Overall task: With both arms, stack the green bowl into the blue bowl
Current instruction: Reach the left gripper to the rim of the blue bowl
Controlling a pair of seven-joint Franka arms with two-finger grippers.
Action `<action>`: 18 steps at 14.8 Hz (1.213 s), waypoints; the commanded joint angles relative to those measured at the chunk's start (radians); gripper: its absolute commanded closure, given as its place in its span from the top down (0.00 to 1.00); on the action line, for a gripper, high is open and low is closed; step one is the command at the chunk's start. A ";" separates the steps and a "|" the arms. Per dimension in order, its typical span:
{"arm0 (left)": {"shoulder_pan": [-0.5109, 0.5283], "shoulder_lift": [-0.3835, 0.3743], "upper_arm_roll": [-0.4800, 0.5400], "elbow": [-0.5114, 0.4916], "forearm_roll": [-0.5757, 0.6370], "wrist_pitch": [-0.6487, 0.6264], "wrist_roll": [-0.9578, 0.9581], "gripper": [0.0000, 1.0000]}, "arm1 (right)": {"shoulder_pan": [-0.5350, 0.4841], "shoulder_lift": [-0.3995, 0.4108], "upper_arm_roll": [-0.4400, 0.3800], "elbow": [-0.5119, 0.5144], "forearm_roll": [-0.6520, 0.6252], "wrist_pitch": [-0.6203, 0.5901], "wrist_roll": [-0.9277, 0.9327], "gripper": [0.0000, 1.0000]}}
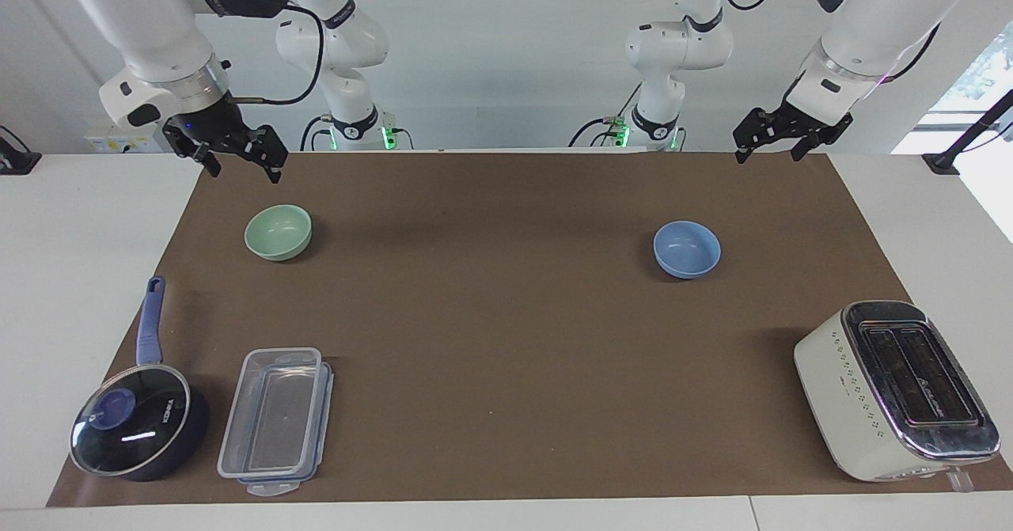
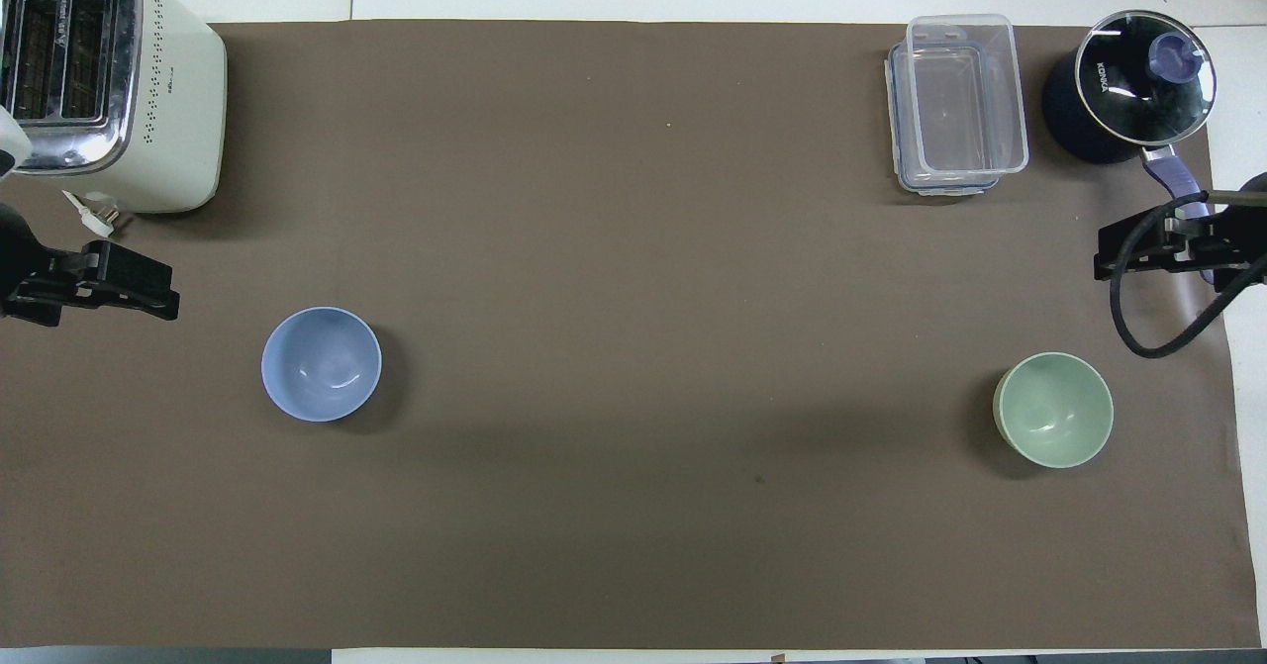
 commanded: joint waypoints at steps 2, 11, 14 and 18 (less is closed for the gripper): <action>-0.013 -0.019 0.010 -0.019 -0.011 0.018 0.005 1.00 | -0.005 -0.013 -0.002 -0.011 0.017 0.024 -0.026 1.00; -0.010 -0.037 0.011 -0.085 -0.011 0.109 0.007 1.00 | -0.002 -0.013 -0.002 -0.013 0.039 0.040 -0.031 1.00; -0.001 -0.042 0.011 -0.211 -0.011 0.222 0.042 1.00 | 0.004 -0.013 0.000 -0.013 0.037 0.040 -0.029 1.00; 0.007 -0.031 0.013 -0.418 -0.011 0.417 0.157 1.00 | 0.004 -0.014 0.000 -0.020 0.037 0.040 -0.023 1.00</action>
